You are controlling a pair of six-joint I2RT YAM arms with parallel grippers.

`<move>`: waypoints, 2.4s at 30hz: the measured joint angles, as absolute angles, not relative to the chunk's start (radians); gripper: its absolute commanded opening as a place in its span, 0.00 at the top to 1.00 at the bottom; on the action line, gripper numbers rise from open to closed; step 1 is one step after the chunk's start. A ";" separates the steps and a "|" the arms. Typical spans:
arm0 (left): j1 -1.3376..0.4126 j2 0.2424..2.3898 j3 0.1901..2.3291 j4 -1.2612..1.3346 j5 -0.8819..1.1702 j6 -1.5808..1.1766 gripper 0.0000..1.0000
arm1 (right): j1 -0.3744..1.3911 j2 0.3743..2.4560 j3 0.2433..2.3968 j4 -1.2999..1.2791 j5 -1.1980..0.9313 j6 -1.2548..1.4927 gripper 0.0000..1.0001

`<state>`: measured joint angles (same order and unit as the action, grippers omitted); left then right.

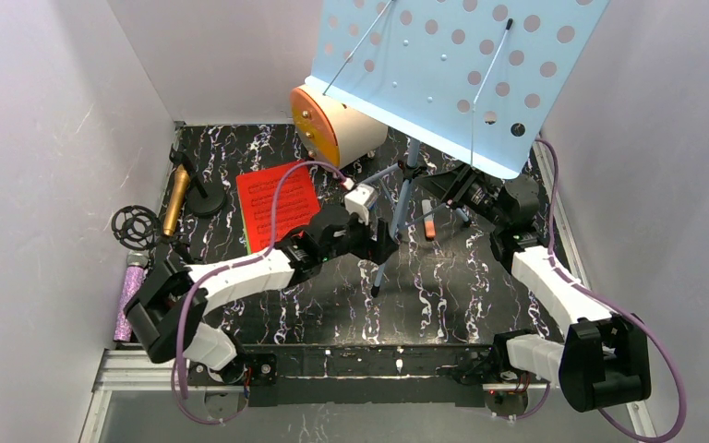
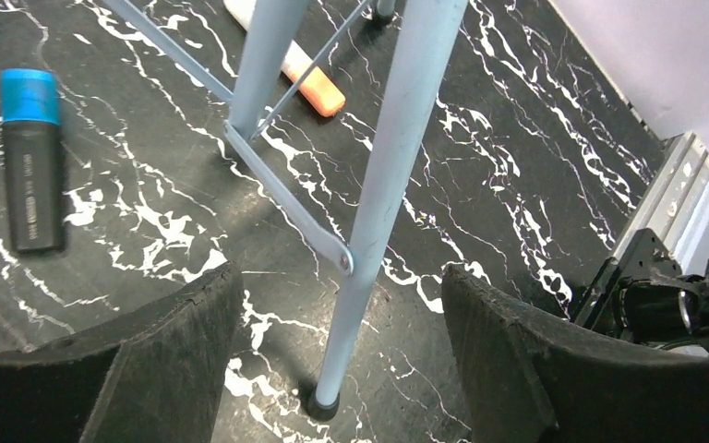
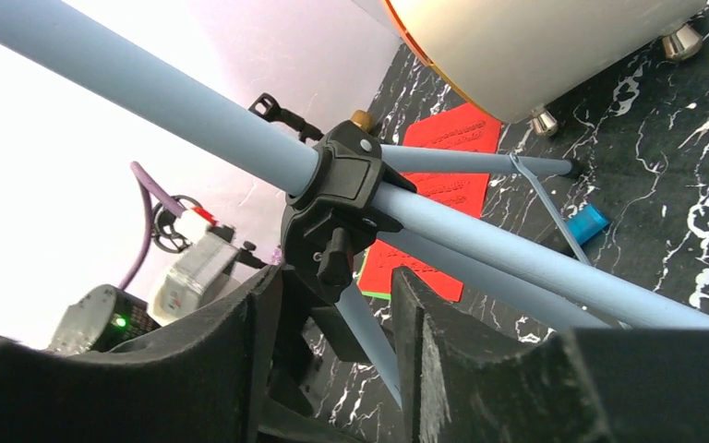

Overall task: Pack up the instrument practice props
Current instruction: Move the music stand to the center of the board, then unscrew the knob on the music stand.

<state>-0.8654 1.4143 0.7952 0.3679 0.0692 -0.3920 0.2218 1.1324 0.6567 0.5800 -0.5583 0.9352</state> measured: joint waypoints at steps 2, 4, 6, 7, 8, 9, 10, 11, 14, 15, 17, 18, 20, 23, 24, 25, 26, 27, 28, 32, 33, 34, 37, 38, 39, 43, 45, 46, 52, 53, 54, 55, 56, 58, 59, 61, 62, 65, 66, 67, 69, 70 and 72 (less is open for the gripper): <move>-0.878 1.452 0.812 0.376 0.063 -0.385 0.28 | 0.221 1.137 0.659 0.582 -0.561 0.940 0.52; -0.899 1.484 0.820 0.390 0.059 -0.381 0.32 | 0.218 1.143 0.659 0.587 -0.561 0.944 0.56; -0.914 1.509 0.826 0.397 0.054 -0.375 0.37 | 0.214 1.150 0.660 0.592 -0.562 0.947 0.59; -0.920 1.517 0.827 0.398 0.051 -0.373 0.40 | 0.212 1.153 0.660 0.595 -0.563 0.949 0.60; -0.926 1.525 0.828 0.397 0.047 -0.369 0.43 | 0.211 1.158 0.660 0.599 -0.566 0.950 0.61; -0.929 1.529 0.828 0.397 0.046 -0.367 0.47 | 0.209 1.161 0.660 0.603 -0.567 0.952 0.62; -0.934 1.533 0.828 0.397 0.043 -0.366 0.52 | 0.207 1.163 0.660 0.607 -0.570 0.955 0.62; -0.937 1.534 0.828 0.397 0.041 -0.363 0.56 | 0.206 1.165 0.660 0.611 -0.574 0.959 0.62; -0.946 1.535 0.828 0.400 0.039 -0.352 0.72 | 0.202 1.168 0.660 0.626 -0.583 0.966 0.64; -0.947 1.536 0.828 0.403 0.036 -0.348 0.79 | 0.201 1.168 0.660 0.632 -0.587 0.967 0.64; -0.949 1.539 0.827 0.403 0.027 -0.340 0.90 | 0.197 1.168 0.660 0.643 -0.596 0.969 0.64; -0.949 1.542 0.826 0.404 0.021 -0.336 0.93 | 0.197 1.168 0.660 0.647 -0.601 0.970 0.64; -0.952 1.543 0.824 0.410 0.019 -0.326 0.97 | 0.196 1.168 0.660 0.655 -0.610 0.970 0.64; -0.960 1.540 0.810 0.430 0.006 -0.321 1.00 | 0.196 1.168 0.660 0.660 -0.625 0.971 0.64; -0.962 1.538 0.804 0.435 0.003 -0.321 1.00 | 0.196 1.168 0.660 0.660 -0.630 0.971 0.64; -0.966 1.531 0.795 0.442 -0.003 -0.321 1.00 | 0.196 1.168 0.660 0.661 -0.636 0.973 0.64; -0.971 1.522 0.785 0.445 -0.011 -0.321 1.00 | 0.196 1.167 0.660 0.661 -0.640 0.973 0.64; -0.978 1.509 0.772 0.446 -0.017 -0.322 1.00 | 0.196 1.165 0.658 0.661 -0.646 0.974 0.64; -0.983 1.495 0.760 0.444 -0.020 -0.323 1.00 | 0.196 1.161 0.656 0.660 -0.652 0.974 0.64; -1.008 1.432 0.707 0.434 -0.025 -0.333 1.00 | 0.196 1.130 0.638 0.655 -0.681 0.978 0.64; -1.013 1.421 0.698 0.429 -0.026 -0.334 1.00 | 0.196 1.120 0.631 0.655 -0.689 0.981 0.64; -1.020 1.407 0.688 0.420 -0.030 -0.337 0.98 | 0.196 1.111 0.624 0.654 -0.697 0.982 0.64; -1.037 1.377 0.667 0.408 -0.035 -0.347 0.89 | 0.196 1.087 0.601 0.657 -0.722 0.997 0.64; -1.042 1.368 0.661 0.405 -0.035 -0.351 0.82 | 0.196 1.080 0.593 0.662 -0.729 1.002 0.64; -1.045 1.362 0.659 0.400 -0.034 -0.353 0.76 | 0.197 1.075 0.588 0.663 -0.734 1.006 0.64; -1.052 1.341 0.657 0.374 -0.023 -0.365 0.55 | 0.196 1.059 0.573 0.669 -0.759 1.017 0.63; -1.054 1.327 0.659 0.358 -0.017 -0.364 0.49 | 0.197 1.058 0.572 0.665 -0.771 1.018 0.63; -1.054 1.319 0.664 0.350 -0.015 -0.363 0.46 | 0.197 1.057 0.572 0.662 -0.778 1.018 0.63; -1.011 1.247 0.709 0.337 0.014 -0.337 0.38 | 0.199 1.054 0.572 0.656 -0.796 1.018 0.63; -0.990 1.235 0.721 0.343 0.031 -0.331 0.38 | 0.199 1.054 0.572 0.655 -0.797 1.018 0.63; -0.968 1.228 0.733 0.352 0.050 -0.327 0.37 | 0.200 1.054 0.572 0.655 -0.797 1.018 0.64; -0.931 1.222 0.748 0.374 0.086 -0.326 0.37 | 0.201 1.054 0.572 0.655 -0.797 1.018 0.63; -0.904 1.221 0.755 0.392 0.105 -0.327 0.37 | 0.204 1.054 0.572 0.655 -0.797 1.018 0.63; -0.839 1.222 0.763 0.446 0.156 -0.332 0.35 | 0.205 1.054 0.572 0.655 -0.797 1.018 0.63; -0.807 1.224 0.766 0.474 0.178 -0.332 0.35 | 0.207 1.054 0.572 0.655 -0.797 1.018 0.63; -0.767 1.236 0.778 0.511 0.211 -0.330 0.35 | 0.210 1.055 0.572 0.655 -0.800 1.018 0.63; -0.755 1.251 0.791 0.532 0.235 -0.329 0.35 | 0.212 1.055 0.572 0.655 -0.803 1.018 0.63; -0.733 1.311 0.849 0.596 0.303 -0.336 0.35 | 0.215 1.061 0.573 0.656 -0.813 1.018 0.63; -0.728 1.333 0.869 0.616 0.326 -0.340 0.34 | 0.218 1.065 0.573 0.656 -0.815 1.018 0.64; -0.724 1.356 0.892 0.636 0.346 -0.343 0.34 | 0.218 1.069 0.573 0.655 -0.815 1.018 0.64; -0.718 1.399 0.937 0.664 0.381 -0.348 0.35 | 0.219 1.074 0.573 0.654 -0.817 1.018 0.64; -0.716 1.417 0.958 0.676 0.395 -0.351 0.34 | 0.220 1.076 0.573 0.654 -0.818 1.018 0.64; -0.715 1.448 0.997 0.696 0.413 -0.352 0.34 | 0.220 1.078 0.573 0.654 -0.819 1.018 0.65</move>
<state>-0.7151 1.4479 0.9974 0.6960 0.4133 -0.3523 0.2203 1.0782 0.5732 0.6544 -0.8188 1.0183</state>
